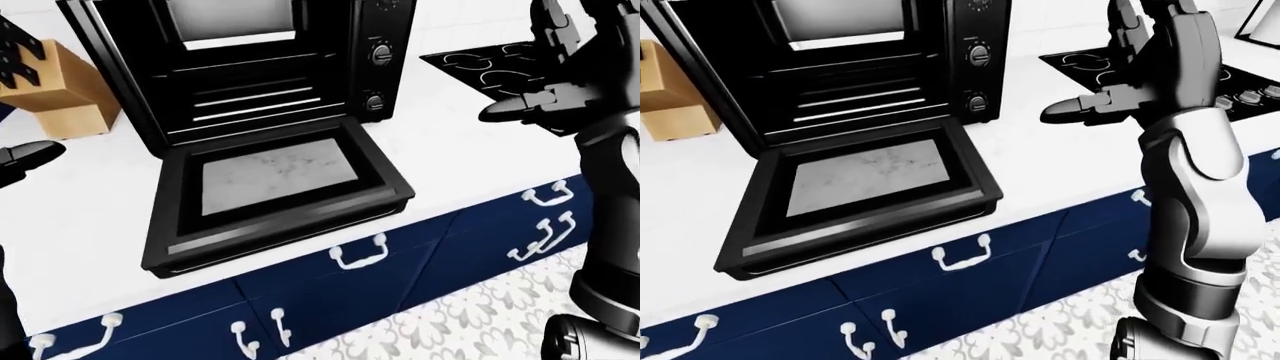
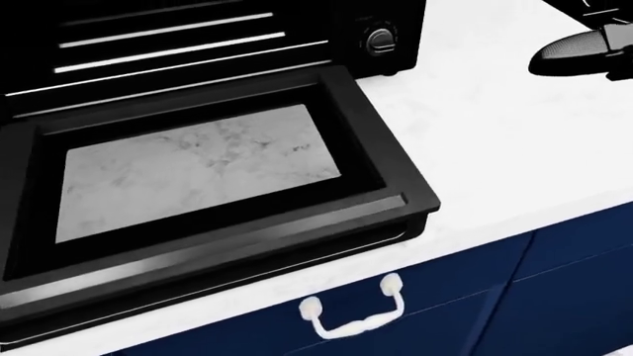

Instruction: Close the toaster oven door.

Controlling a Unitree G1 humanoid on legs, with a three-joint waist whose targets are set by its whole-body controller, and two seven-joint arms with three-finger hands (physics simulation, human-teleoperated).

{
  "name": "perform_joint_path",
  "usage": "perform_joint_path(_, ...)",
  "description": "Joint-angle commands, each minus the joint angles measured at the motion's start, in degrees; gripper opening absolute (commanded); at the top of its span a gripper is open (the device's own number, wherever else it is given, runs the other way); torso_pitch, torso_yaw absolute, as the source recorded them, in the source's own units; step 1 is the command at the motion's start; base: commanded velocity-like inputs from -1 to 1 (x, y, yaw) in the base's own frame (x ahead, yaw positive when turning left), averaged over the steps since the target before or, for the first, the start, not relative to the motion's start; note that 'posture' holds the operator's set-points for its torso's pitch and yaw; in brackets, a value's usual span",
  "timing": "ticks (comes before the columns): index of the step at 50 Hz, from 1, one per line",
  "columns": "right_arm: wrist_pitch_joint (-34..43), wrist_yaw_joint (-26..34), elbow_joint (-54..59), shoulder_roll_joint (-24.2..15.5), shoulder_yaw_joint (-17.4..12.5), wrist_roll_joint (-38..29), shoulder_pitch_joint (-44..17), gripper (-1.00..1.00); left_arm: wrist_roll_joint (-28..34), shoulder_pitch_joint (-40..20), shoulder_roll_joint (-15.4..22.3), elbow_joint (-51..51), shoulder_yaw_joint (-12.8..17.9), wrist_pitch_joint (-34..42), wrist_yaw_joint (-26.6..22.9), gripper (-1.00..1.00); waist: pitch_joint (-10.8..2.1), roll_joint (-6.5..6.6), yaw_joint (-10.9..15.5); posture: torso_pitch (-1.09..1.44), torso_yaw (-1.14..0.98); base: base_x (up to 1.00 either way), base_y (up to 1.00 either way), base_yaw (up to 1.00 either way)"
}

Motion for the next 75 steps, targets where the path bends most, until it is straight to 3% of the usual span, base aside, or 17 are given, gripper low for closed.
perform_joint_path(1,-1.65,-0.21,-1.21,-0.94,-0.89,-0.03,-1.50,1.00,0.02,-1.27,1.29,-1.86,0.50,-1.48,-0.27,1.00,-1.03,0.34,-0.12,0.00,0.00,0.11,0.11,0.00)
perform_joint_path(4,-1.82,-0.32,-1.40,-0.70,-0.80,-0.13,-1.17,1.00,0.05,-1.21,1.30,-1.83,0.56,-1.55,-0.29,1.00,-1.57,-2.89,0.16,0.00,0.00,0.10,0.11,0.00)
perform_joint_path(9,-1.75,-0.32,-1.28,-0.74,-0.88,-0.13,-1.25,1.00,0.04,-1.12,1.26,-2.00,0.57,-1.49,-0.26,1.00,-1.72,-1.82,-0.30,0.00,0.00,0.10,0.11,0.00)
perform_joint_path(13,-2.03,-0.32,-0.87,-0.64,-0.71,-0.52,-1.12,1.00,0.06,-1.20,1.37,-1.95,0.61,-1.48,-0.25,1.00,-1.03,0.14,-0.32,0.00,0.00,0.11,0.08,0.00)
perform_joint_path(17,-1.86,-0.35,-1.07,-0.68,-0.65,-0.70,-1.26,1.00,-0.07,-1.22,1.47,-2.00,0.73,-1.37,-0.20,1.00,-1.47,5.56,-1.23,0.00,0.00,0.06,0.00,0.00)
perform_joint_path(18,-1.98,-0.34,-1.03,-0.63,-0.59,-0.90,-1.20,1.00,-0.09,-1.21,1.47,-2.02,0.73,-1.36,-0.19,1.00,-0.16,3.28,-0.48,0.00,0.00,0.05,0.00,0.00)
perform_joint_path(23,-1.76,-0.92,0.31,-0.63,-0.49,-1.70,-1.93,1.00,-0.14,-1.25,1.54,-2.17,0.73,-1.23,-0.13,1.00,-0.31,-0.15,-0.46,0.00,0.00,0.00,0.00,0.00)
perform_joint_path(33,1.91,-2.94,0.86,-1.38,-0.65,-0.49,-3.76,1.00,-0.40,-1.34,1.87,-2.55,0.96,-0.72,-0.07,1.00,-1.63,0.63,-0.27,0.00,0.00,0.00,0.00,0.00)
perform_joint_path(38,-2.44,-2.08,1.32,-1.50,0.72,-7.40,-2.88,1.00,-0.40,-1.20,1.87,-2.60,1.05,-0.79,-0.12,1.00,-2.45,1.06,0.17,0.00,0.00,0.00,0.00,0.05)
perform_joint_path(45,-2.18,-1.89,1.41,-0.92,-0.42,-6.44,-3.01,1.00,-0.34,-1.21,1.84,-2.60,1.02,-0.80,-0.07,1.00,-0.92,0.42,1.41,0.00,0.00,0.00,0.00,0.95)
perform_joint_path(47,-2.12,-2.38,1.68,-0.89,-0.43,-6.44,-3.17,1.00,-0.39,-1.20,1.87,-2.69,1.04,-0.72,-0.07,1.00,-0.73,-0.57,1.60,0.00,0.00,0.00,0.00,1.00)
perform_joint_path(50,-1.15,-3.25,2.00,-0.90,-0.83,-5.56,-3.30,1.00,-0.33,-1.12,1.76,-2.70,1.04,-0.83,-0.08,1.00,-0.24,-4.62,1.33,0.00,0.00,0.00,0.00,1.00)
perform_joint_path(51,-0.36,-3.95,2.62,-0.87,-1.19,-4.86,-3.50,1.00,-0.32,-1.11,1.73,-2.64,1.04,-0.85,-0.08,1.00,-0.46,-3.04,1.23,0.00,0.00,0.00,0.00,1.00)
perform_joint_path(54,-1.19,-4.91,3.25,-1.32,-1.00,-4.79,-3.49,1.00,-0.31,-1.10,1.69,-2.70,1.02,-0.83,-0.07,1.00,-1.32,-3.53,1.85,0.00,0.00,0.00,0.00,1.00)
perform_joint_path(60,1.13,-7.92,4.80,-1.75,-1.39,-2.59,-4.12,1.00,-0.31,-1.01,1.63,-2.83,1.08,-0.75,-0.06,1.00,0.09,-0.82,0.02,0.00,0.00,0.00,0.00,0.17)
perform_joint_path(64,-1.15,-8.74,5.85,-2.26,-0.75,-5.68,-4.05,1.00,-0.58,-0.99,1.65,-3.15,1.24,-0.64,-0.22,1.00,-0.80,3.78,-1.24,0.00,0.00,0.00,0.00,0.00)
perform_joint_path(75,-5.57,-9.28,5.69,-3.52,-1.05,-10.13,-3.18,1.00,3.88,-0.97,1.55,-4.05,0.61,-2.27,-0.91,1.00,-0.77,1.42,-0.53,0.00,0.00,0.00,0.00,0.00)
